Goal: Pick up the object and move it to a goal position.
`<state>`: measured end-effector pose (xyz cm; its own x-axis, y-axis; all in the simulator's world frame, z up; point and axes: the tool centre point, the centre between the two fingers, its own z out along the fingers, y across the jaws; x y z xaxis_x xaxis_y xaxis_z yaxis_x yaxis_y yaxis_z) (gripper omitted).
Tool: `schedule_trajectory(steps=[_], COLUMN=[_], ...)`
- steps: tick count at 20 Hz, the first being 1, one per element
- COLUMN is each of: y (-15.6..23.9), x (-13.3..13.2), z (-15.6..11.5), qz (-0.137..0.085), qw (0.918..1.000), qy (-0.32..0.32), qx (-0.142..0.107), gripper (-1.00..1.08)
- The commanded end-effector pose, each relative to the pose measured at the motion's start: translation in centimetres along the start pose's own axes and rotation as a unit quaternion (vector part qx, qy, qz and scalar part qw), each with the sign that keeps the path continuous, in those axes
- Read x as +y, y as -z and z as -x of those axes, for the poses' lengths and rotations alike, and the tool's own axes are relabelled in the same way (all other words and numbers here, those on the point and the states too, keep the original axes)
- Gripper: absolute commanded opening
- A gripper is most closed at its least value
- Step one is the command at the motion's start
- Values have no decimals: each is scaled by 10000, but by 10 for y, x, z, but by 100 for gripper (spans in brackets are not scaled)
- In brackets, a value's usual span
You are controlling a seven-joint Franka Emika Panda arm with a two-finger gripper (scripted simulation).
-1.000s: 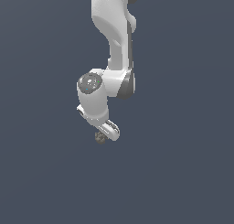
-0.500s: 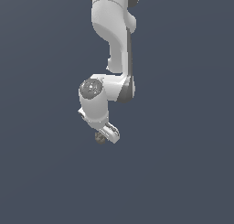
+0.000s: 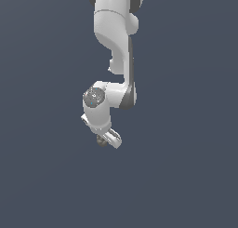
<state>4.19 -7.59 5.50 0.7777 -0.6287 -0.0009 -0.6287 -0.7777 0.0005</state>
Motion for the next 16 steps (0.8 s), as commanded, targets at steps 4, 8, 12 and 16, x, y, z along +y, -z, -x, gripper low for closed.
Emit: schedule_trajectory(steps=[4,8,12,16], y=[0,0,1,10], x=[0,0,0,0], z=[-1,-1,0,2], qz=[-2,-2,-2,-2], qw=[10000,10000,10000,10000], qy=[-1,-1,-1,-1], qx=[4,4,4,4], gripper=[-100,-100,-100,-100])
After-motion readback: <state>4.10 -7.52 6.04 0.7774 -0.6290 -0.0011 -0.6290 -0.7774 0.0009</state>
